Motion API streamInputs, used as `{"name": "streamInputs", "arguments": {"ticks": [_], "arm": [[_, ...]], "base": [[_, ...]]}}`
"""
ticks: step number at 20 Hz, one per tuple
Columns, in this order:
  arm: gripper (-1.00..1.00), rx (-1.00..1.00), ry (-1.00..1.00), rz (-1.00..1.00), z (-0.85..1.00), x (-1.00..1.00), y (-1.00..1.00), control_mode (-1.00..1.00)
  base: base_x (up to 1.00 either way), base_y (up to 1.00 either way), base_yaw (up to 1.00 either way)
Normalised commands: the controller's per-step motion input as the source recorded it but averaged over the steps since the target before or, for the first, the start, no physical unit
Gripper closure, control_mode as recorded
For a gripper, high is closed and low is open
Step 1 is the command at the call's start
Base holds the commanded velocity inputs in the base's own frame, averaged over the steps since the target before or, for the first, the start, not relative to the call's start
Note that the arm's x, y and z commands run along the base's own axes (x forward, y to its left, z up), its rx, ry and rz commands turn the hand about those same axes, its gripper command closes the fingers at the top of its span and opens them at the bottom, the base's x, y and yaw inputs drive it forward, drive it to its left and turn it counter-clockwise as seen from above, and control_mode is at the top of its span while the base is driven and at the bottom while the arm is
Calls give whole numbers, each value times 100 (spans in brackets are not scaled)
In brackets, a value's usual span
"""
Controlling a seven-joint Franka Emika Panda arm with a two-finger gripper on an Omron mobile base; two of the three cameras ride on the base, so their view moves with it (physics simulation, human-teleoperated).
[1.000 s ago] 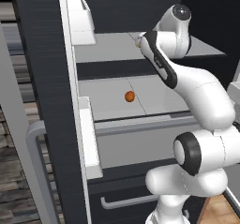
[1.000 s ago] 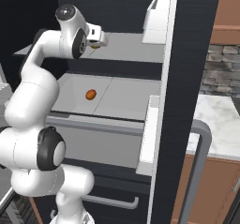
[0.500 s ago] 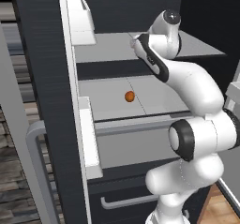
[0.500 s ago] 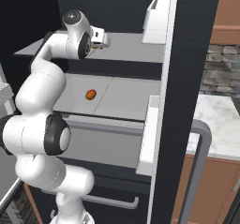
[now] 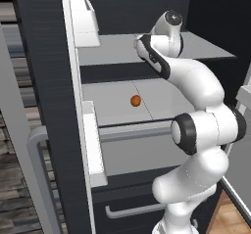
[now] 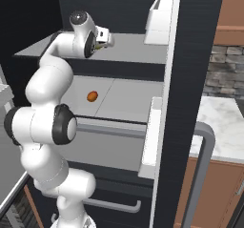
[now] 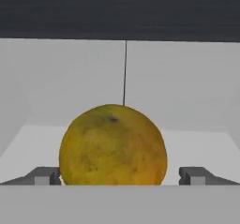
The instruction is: Retrieve the orange and mango from the fridge and place them into the bowl on the dining table.
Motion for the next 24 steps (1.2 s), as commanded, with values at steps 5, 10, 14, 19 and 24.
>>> {"name": "streamInputs", "arguments": {"ticks": [5,10,14,19,24], "arm": [[-100,0,0,0,0,18,0,-100],[-100,0,1,0,0,13,0,-100],[-100,0,5,-1,-9,0,0,-100],[100,0,10,-2,-21,0,0,-100],[100,0,5,-1,-9,5,0,-100]], "base": [[0,0,0],[0,0,0],[0,0,0],[0,0,0],[0,0,0]]}}
